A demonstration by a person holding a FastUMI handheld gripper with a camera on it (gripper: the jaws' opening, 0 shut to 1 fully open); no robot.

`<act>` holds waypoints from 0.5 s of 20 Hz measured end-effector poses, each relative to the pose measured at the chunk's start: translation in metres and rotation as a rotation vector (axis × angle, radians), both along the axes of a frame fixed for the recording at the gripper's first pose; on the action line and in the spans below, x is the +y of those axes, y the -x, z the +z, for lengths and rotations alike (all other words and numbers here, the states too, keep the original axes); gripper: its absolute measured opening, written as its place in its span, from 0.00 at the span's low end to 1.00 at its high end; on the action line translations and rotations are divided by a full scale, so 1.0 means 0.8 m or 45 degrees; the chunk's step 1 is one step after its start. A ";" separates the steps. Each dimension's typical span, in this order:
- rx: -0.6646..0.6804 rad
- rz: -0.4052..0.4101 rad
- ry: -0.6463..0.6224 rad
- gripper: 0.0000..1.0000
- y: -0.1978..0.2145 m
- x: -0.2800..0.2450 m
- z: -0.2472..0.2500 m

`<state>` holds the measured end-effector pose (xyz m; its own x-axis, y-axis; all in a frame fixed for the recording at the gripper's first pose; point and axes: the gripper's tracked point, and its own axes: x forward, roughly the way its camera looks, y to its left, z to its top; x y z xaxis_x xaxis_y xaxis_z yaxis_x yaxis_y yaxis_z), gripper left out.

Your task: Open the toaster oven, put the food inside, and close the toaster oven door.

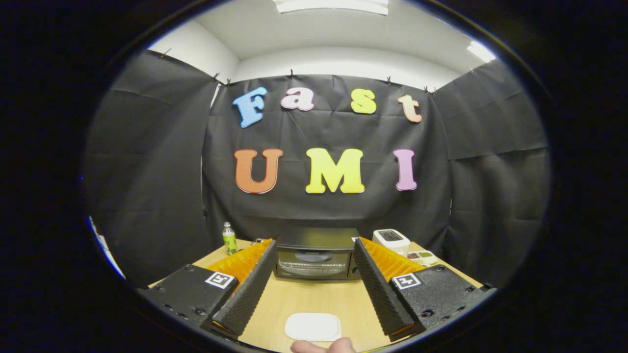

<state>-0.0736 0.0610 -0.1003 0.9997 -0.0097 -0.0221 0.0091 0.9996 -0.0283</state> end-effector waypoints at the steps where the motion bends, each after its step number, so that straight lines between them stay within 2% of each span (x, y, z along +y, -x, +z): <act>1: 0.003 -0.004 0.001 1.00 -0.001 0.000 0.000; 10: -0.003 -0.004 0.006 1.00 0.002 0.003 0.000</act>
<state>-0.0749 0.0631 -0.1004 0.9997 -0.0127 -0.0194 0.0120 0.9994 -0.0331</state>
